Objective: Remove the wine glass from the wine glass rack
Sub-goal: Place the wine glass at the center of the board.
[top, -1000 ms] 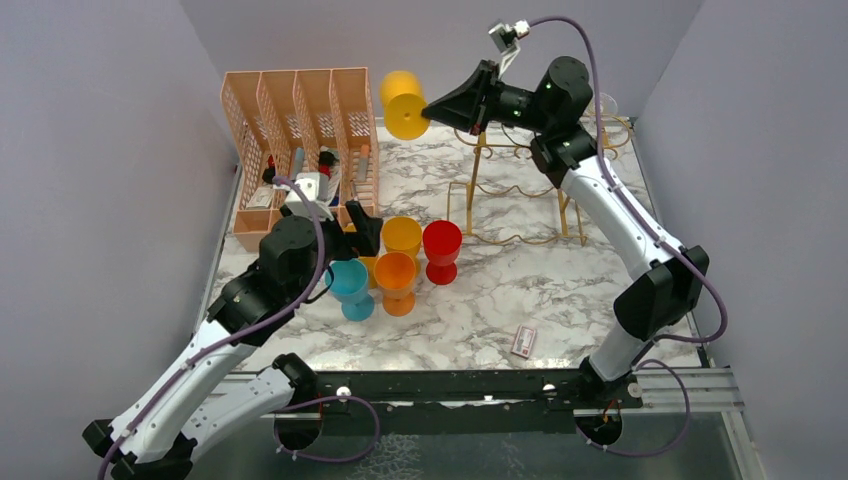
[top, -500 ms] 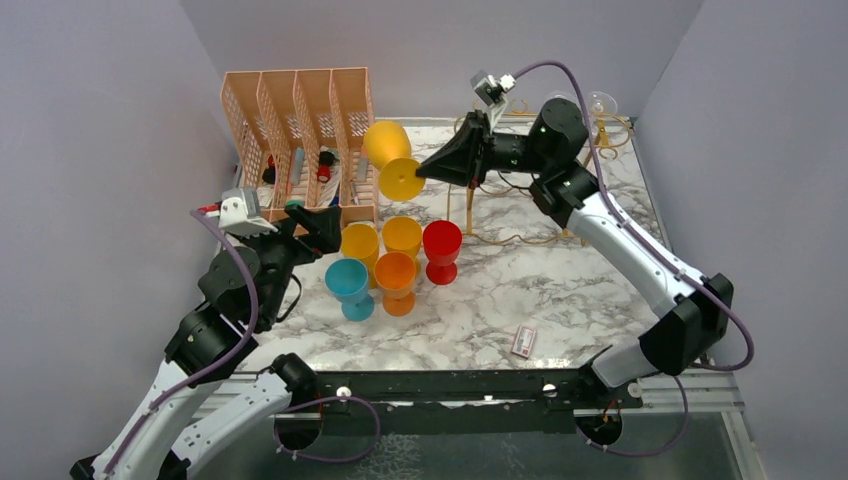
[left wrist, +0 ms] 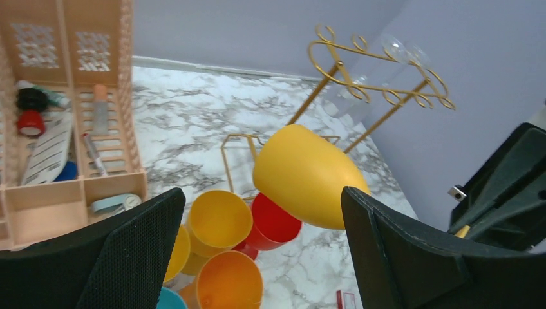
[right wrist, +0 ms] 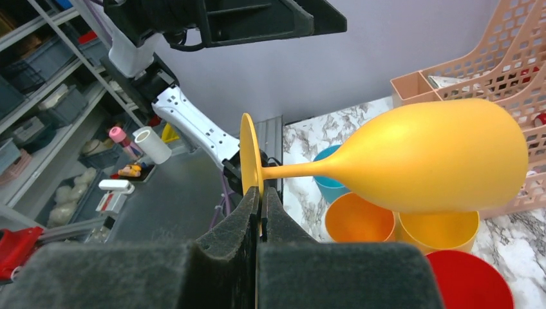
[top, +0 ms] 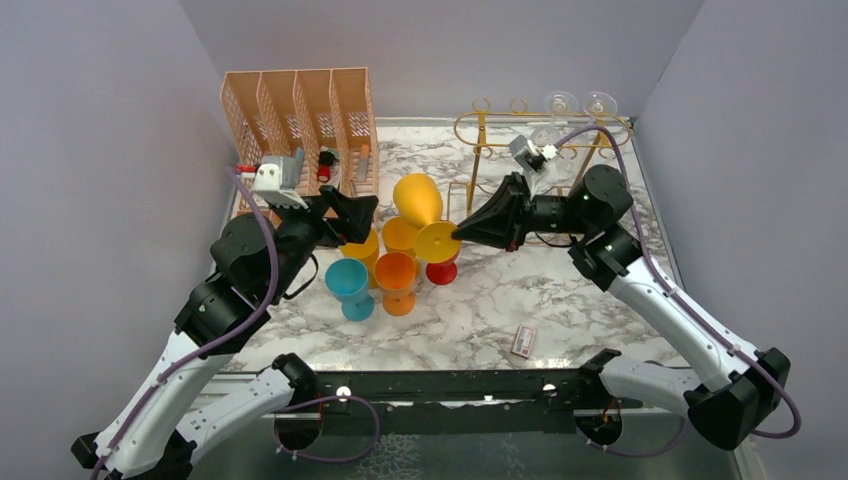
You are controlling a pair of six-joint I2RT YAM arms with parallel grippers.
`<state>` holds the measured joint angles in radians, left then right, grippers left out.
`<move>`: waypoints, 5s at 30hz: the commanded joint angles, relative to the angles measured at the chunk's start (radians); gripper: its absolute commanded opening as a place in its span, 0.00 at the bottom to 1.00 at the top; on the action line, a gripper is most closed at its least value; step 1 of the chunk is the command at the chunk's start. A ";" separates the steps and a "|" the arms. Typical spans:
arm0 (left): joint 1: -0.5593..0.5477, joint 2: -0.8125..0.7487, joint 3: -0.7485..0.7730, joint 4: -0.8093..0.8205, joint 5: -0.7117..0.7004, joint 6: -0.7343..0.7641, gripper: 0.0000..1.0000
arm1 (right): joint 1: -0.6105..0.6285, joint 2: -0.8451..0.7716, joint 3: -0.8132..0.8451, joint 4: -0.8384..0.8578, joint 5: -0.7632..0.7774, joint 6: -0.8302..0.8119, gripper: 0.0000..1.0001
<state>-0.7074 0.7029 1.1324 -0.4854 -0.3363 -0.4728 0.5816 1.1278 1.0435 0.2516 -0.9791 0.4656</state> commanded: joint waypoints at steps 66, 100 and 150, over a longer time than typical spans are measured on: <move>-0.003 0.202 -0.080 0.384 0.852 0.052 0.00 | 0.004 -0.091 -0.165 0.036 0.032 0.153 0.20; -0.007 0.293 0.117 0.146 0.787 0.090 0.87 | 0.006 -0.365 -0.619 0.124 -0.236 -0.843 0.01; -0.007 0.425 0.136 -0.016 1.231 0.151 0.00 | 0.006 -0.471 -0.714 -0.101 -0.066 -0.916 0.02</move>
<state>-0.7090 1.1454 1.2137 -0.5407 0.8787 -0.3180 0.5892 0.6559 0.2985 0.2085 -1.1519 -0.4805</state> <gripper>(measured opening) 0.170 0.018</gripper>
